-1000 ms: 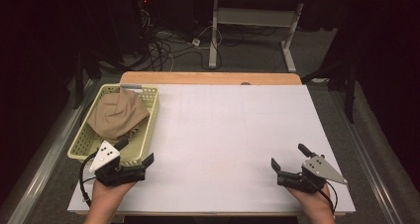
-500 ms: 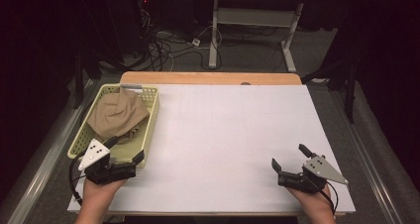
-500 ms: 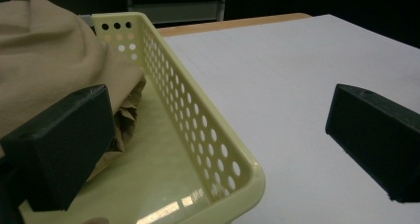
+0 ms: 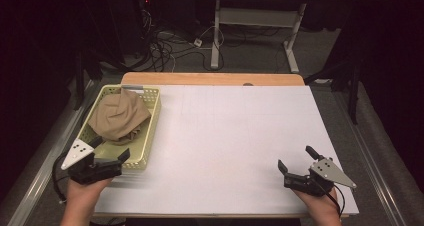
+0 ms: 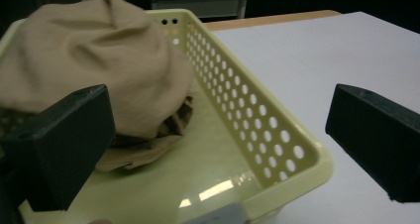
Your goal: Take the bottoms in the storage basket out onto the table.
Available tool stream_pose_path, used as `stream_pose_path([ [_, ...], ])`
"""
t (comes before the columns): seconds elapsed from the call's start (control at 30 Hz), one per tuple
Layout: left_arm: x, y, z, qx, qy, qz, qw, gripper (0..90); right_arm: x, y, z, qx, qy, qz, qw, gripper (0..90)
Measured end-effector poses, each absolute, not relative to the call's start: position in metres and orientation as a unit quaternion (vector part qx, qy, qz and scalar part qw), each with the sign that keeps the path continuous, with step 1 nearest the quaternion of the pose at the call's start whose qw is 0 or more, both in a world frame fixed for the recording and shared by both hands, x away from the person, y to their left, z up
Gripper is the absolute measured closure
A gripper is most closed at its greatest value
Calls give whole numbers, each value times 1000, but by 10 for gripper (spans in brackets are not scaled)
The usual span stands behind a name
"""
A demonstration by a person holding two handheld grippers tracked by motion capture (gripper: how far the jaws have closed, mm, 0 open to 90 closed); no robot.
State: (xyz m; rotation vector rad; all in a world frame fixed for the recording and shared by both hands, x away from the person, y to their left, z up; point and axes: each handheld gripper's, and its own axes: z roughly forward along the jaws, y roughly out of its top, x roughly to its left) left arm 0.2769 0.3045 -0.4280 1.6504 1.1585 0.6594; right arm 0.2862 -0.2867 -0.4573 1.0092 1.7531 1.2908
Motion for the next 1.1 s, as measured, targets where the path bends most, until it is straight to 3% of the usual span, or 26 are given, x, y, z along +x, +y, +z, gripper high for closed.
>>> stream_pose_path([
  [0.53,269,363,-436,629,536,274,492,0,286,-286,-457,390,683,500,363,2],
  [1.1,269,356,-433,622,536,274,501,0,285,-283,-458,385,687,498,363,2],
])
